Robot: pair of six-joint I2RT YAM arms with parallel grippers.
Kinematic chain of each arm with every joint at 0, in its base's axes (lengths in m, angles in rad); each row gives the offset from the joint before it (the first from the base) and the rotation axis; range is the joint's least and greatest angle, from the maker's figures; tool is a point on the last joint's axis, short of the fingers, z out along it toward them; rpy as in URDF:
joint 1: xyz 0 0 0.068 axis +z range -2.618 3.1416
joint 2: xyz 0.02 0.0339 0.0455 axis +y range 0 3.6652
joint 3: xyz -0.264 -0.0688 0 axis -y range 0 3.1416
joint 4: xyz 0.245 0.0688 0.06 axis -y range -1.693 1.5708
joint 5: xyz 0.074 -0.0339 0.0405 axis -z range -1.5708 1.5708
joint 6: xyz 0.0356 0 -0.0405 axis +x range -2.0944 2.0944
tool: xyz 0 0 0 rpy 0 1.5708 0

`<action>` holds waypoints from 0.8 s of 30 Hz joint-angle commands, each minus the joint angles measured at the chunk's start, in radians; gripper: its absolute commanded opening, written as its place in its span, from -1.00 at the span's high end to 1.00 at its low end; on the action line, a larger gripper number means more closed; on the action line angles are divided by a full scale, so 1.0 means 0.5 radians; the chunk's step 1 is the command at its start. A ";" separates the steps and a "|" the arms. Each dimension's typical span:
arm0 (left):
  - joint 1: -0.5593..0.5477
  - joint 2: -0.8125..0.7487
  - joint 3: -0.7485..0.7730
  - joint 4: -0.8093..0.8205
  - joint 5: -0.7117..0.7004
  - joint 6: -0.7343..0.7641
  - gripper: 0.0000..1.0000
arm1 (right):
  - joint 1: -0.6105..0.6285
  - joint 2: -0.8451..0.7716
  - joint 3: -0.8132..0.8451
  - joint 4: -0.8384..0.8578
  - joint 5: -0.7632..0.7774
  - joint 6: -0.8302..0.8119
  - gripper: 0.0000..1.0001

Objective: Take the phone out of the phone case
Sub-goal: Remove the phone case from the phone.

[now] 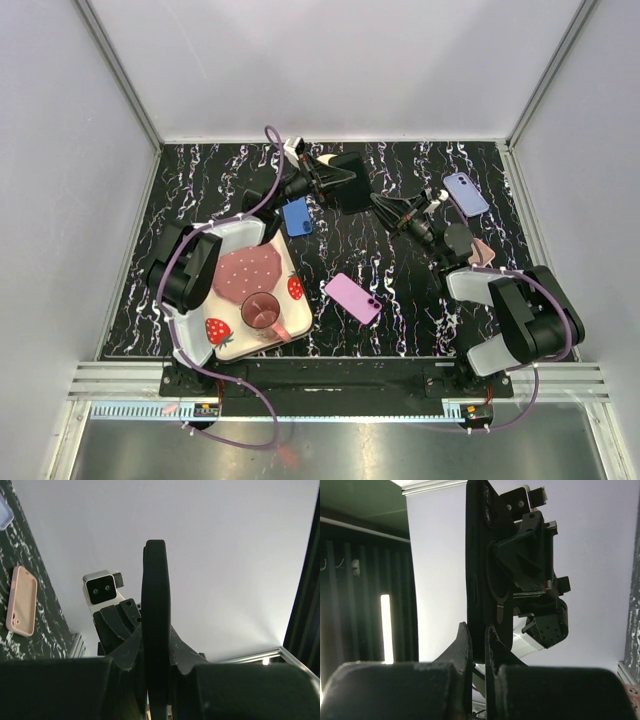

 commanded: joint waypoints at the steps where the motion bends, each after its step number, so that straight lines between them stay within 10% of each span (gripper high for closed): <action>1: -0.061 -0.257 0.120 0.411 0.093 -0.036 1.00 | 0.013 0.076 0.205 0.426 0.283 0.453 1.00; 24: -0.015 -0.303 0.574 0.255 0.151 -0.033 1.00 | 0.102 0.521 1.138 0.432 0.381 0.622 1.00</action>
